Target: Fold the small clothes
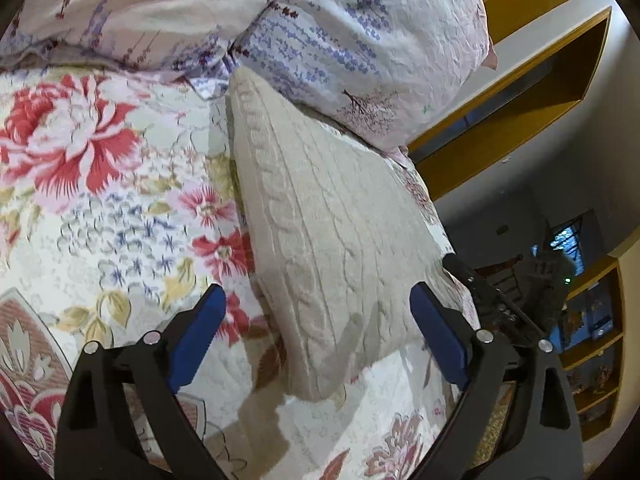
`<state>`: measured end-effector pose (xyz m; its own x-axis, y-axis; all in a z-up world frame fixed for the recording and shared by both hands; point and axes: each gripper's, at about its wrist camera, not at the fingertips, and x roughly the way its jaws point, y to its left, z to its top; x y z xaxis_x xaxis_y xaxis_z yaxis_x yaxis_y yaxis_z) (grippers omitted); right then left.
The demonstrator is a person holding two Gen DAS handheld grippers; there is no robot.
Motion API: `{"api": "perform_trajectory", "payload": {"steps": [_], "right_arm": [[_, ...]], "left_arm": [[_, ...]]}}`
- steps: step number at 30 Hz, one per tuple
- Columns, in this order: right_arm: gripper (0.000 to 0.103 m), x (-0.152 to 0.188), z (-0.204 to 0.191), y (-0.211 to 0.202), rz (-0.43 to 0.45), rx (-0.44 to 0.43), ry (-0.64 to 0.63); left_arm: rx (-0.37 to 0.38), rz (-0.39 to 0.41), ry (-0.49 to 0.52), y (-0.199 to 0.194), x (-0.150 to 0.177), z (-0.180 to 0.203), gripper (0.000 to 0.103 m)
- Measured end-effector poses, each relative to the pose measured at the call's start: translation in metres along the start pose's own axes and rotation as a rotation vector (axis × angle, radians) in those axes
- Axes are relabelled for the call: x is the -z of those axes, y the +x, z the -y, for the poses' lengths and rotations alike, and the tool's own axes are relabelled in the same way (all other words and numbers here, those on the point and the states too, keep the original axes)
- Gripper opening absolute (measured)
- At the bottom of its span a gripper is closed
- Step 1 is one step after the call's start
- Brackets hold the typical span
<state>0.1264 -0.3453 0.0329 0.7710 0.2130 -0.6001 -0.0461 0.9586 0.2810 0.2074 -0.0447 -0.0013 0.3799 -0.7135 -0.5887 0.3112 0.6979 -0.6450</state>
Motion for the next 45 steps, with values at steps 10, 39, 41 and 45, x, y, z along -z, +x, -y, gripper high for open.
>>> {"api": "perform_trajectory", "payload": {"steps": [10, 39, 41, 45], "right_arm": [[0.034, 0.001, 0.006, 0.026, -0.149, 0.029, -0.025], [0.019, -0.021, 0.079, 0.045, -0.101, -0.154, 0.453], [0.051, -0.024, 0.085, 0.039, -0.081, -0.179, 0.48], [0.06, -0.028, 0.088, 0.039, -0.088, -0.191, 0.481]], "left_arm": [[-0.145, 0.003, 0.074, 0.02, -0.017, 0.018, 0.095], [-0.154, -0.062, 0.069, 0.043, -0.045, 0.021, 0.096], [-0.108, -0.062, 0.019, 0.042, -0.048, 0.014, 0.096], [-0.031, -0.057, -0.057, 0.04, -0.052, 0.005, 0.094]]}}
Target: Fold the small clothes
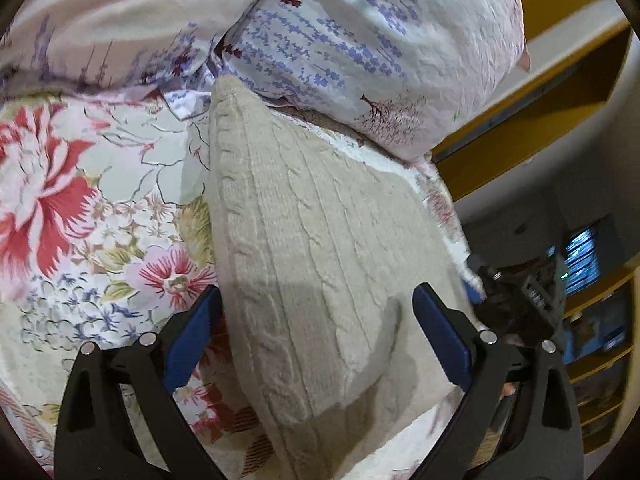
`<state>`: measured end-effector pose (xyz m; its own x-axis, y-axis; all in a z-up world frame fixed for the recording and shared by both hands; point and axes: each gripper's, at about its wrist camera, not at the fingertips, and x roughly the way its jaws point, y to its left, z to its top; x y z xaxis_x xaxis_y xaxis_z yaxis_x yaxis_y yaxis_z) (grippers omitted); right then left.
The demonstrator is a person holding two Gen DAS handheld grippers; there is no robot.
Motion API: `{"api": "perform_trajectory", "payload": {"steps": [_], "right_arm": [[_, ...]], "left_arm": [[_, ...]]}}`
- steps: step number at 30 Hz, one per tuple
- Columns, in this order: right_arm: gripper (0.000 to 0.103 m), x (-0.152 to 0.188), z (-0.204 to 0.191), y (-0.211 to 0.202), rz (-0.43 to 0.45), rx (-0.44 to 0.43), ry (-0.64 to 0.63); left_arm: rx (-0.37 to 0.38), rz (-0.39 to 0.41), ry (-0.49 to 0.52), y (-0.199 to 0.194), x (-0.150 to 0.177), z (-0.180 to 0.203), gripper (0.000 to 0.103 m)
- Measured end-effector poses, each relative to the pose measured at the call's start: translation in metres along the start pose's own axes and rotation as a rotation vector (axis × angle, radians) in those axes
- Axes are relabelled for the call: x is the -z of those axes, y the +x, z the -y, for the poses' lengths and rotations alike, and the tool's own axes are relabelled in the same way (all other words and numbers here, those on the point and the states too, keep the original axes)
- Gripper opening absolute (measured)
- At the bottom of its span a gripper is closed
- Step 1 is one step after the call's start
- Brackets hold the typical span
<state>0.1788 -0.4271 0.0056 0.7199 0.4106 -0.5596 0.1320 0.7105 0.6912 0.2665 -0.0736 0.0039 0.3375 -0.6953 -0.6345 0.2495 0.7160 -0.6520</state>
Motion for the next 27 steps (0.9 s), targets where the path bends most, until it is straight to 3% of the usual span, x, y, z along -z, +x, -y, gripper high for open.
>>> {"api": "perform_trajectory", "payload": {"steps": [6, 15, 17, 18, 20, 22, 27], "right_arm": [[0.06, 0.0, 0.007, 0.019, -0.085, -0.042, 0.036], [0.059, 0.008, -0.001, 0.044, -0.203, -0.148, 0.004], [0.055, 0.01, -0.006, 0.047, -0.214, -0.152, -0.017], [0.043, 0.012, -0.006, 0.05, -0.227, -0.168, -0.017], [0.034, 0.015, -0.006, 0.052, -0.228, -0.207, -0.001], [0.032, 0.017, -0.01, 0.048, -0.207, -0.216, -0.019], [0.03, 0.023, -0.036, 0.031, -0.148, -0.256, -0.073]], "left_arm": [[0.072, -0.009, -0.077, 0.001, -0.006, -0.007, 0.093], [0.137, -0.011, -0.143, 0.002, -0.011, -0.017, 0.082], [0.15, -0.008, -0.156, 0.003, -0.011, -0.021, 0.076], [0.157, -0.009, -0.164, 0.002, -0.011, -0.023, 0.07], [0.174, -0.013, -0.193, 0.001, -0.008, -0.03, 0.056], [0.184, -0.007, -0.195, -0.001, -0.006, -0.032, 0.043], [0.214, 0.014, -0.139, -0.024, -0.003, -0.023, 0.038]]}}
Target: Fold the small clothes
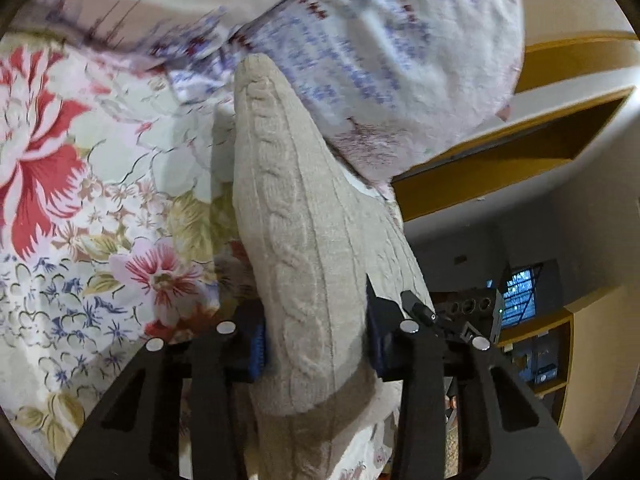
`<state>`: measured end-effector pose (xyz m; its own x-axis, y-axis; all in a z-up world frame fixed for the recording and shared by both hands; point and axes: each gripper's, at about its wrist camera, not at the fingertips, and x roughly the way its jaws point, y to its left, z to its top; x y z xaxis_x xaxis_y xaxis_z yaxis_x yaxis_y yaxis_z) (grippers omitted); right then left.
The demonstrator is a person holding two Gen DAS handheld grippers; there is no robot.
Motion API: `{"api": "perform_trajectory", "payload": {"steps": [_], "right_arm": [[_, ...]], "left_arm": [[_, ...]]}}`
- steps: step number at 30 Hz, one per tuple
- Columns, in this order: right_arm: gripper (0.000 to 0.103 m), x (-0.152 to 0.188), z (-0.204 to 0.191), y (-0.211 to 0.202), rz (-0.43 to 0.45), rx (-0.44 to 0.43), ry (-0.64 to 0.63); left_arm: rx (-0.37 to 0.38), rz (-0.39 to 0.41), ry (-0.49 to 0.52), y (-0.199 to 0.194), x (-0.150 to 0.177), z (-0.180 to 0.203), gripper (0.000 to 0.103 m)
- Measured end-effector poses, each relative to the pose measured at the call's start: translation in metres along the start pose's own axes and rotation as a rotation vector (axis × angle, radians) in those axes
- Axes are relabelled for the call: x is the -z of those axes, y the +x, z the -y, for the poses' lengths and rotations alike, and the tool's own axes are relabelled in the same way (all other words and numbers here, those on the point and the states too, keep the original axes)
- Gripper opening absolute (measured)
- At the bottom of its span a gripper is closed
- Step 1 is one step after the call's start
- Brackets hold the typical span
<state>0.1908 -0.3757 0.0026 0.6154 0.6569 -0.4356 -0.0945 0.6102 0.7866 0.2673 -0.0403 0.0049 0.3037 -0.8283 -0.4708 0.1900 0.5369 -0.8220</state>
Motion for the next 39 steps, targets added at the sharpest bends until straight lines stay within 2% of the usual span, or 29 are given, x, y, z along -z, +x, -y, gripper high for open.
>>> {"api": "perform_trajectory", "payload": {"steps": [7, 10, 12, 14, 16, 17, 18, 19, 21, 25, 30, 31, 32, 34, 39], "right_arm": [[0.028, 0.017, -0.062, 0.011, 0.057, 0.003, -0.182], [0.028, 0.027, -0.091, 0.027, 0.071, 0.011, -0.281], [0.028, 0.034, -0.102, 0.045, 0.05, 0.024, -0.324], [0.028, 0.04, -0.103, 0.067, 0.01, 0.062, -0.34], [0.028, 0.048, -0.096, 0.098, -0.066, 0.141, -0.329], [0.032, 0.05, -0.092, 0.109, -0.087, 0.185, -0.313], [0.033, 0.051, -0.087, 0.114, -0.083, 0.192, -0.293], [0.034, 0.049, -0.085, 0.113, -0.082, 0.178, -0.274], [0.039, 0.045, -0.082, 0.108, -0.094, 0.164, -0.243], [0.041, 0.039, -0.077, 0.087, -0.056, 0.146, -0.217], [0.041, 0.038, -0.073, 0.076, -0.009, 0.141, -0.19], [0.035, 0.039, -0.074, 0.077, -0.009, 0.145, -0.2], [0.022, 0.04, -0.075, 0.077, -0.004, 0.153, -0.214], [0.014, 0.044, -0.081, 0.082, 0.027, 0.248, -0.268], [0.013, 0.042, -0.072, 0.094, 0.042, 0.412, -0.278]], "left_arm": [[-0.03, 0.078, 0.084, -0.068, 0.007, 0.013, 0.038], [-0.087, 0.129, 0.124, -0.109, 0.012, 0.012, 0.038], [-0.139, 0.147, 0.132, -0.127, 0.014, 0.007, 0.038], [-0.191, 0.148, 0.107, -0.132, 0.015, -0.008, 0.039], [-0.256, 0.125, 0.068, -0.127, 0.014, -0.027, 0.04], [-0.31, 0.11, 0.037, -0.124, 0.015, -0.043, 0.041], [-0.316, 0.109, 0.009, -0.121, 0.016, -0.055, 0.045], [-0.288, 0.122, -0.015, -0.121, 0.018, -0.064, 0.048], [-0.266, 0.133, -0.023, -0.125, 0.019, -0.068, 0.05], [-0.348, 0.185, 0.056, -0.136, 0.026, -0.052, 0.057], [-0.449, 0.345, 0.231, -0.153, 0.04, -0.012, 0.071], [-0.46, 0.366, 0.276, -0.154, 0.045, -0.002, 0.074], [-0.467, 0.373, 0.317, -0.153, 0.049, 0.007, 0.075], [-0.498, 0.358, 0.397, -0.147, 0.059, 0.021, 0.077], [-0.56, 0.298, 0.433, -0.12, 0.06, 0.028, 0.077]]}}
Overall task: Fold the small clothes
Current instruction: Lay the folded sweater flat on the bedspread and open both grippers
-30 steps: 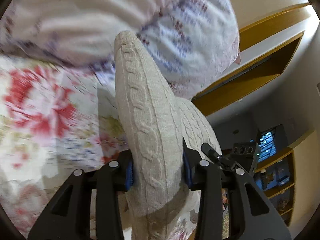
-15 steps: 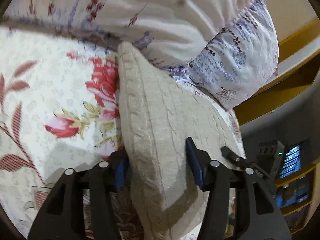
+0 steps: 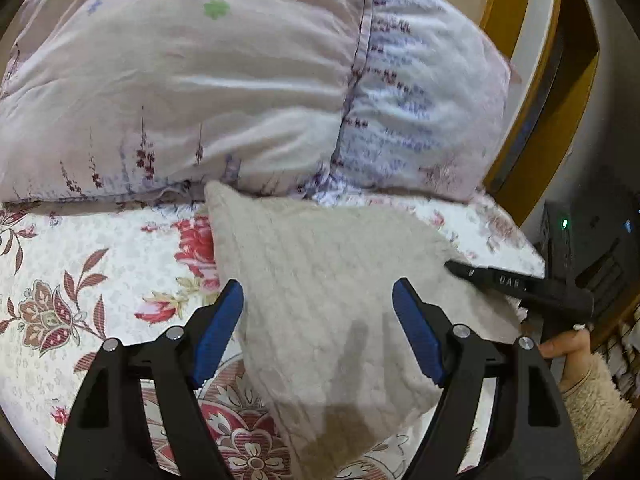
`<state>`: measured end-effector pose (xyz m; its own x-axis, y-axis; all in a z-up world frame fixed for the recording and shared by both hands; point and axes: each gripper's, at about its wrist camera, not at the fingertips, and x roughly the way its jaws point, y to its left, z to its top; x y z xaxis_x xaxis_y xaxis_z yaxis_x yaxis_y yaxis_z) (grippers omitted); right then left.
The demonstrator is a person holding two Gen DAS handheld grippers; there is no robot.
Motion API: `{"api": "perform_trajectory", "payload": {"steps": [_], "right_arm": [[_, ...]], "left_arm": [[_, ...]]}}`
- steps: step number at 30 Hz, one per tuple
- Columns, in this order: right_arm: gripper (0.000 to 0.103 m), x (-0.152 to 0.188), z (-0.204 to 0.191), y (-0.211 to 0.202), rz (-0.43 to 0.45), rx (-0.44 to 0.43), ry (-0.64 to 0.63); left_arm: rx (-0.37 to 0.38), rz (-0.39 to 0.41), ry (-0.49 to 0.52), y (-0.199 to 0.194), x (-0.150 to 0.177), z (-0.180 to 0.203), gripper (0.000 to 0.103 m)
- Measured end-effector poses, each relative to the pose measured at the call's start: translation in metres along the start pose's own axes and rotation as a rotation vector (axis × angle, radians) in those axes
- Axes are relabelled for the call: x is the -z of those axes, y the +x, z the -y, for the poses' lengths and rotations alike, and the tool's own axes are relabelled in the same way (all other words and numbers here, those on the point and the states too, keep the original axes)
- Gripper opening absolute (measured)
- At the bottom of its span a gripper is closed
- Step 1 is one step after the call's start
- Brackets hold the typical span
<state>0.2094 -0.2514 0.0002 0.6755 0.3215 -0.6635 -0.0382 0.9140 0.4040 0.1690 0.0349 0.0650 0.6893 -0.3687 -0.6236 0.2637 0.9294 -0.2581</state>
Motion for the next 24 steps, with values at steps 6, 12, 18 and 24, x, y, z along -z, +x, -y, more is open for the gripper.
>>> {"api": "perform_trajectory", "payload": {"steps": [6, 12, 18, 24], "right_arm": [[0.024, 0.001, -0.001, -0.021, 0.038, -0.01, -0.043], [0.046, 0.02, -0.034, -0.073, 0.163, -0.085, -0.206], [0.046, 0.054, -0.061, -0.045, -0.011, 0.018, -0.386], [0.056, 0.061, -0.058, -0.053, 0.05, 0.031, -0.326]], "left_arm": [[-0.034, -0.035, -0.02, 0.001, 0.011, -0.01, 0.077], [-0.084, -0.039, 0.0, -0.008, 0.018, -0.012, 0.08], [-0.107, -0.118, 0.003, 0.001, 0.036, -0.015, 0.082], [-0.067, -0.128, -0.052, 0.0, 0.047, -0.018, 0.085]]}}
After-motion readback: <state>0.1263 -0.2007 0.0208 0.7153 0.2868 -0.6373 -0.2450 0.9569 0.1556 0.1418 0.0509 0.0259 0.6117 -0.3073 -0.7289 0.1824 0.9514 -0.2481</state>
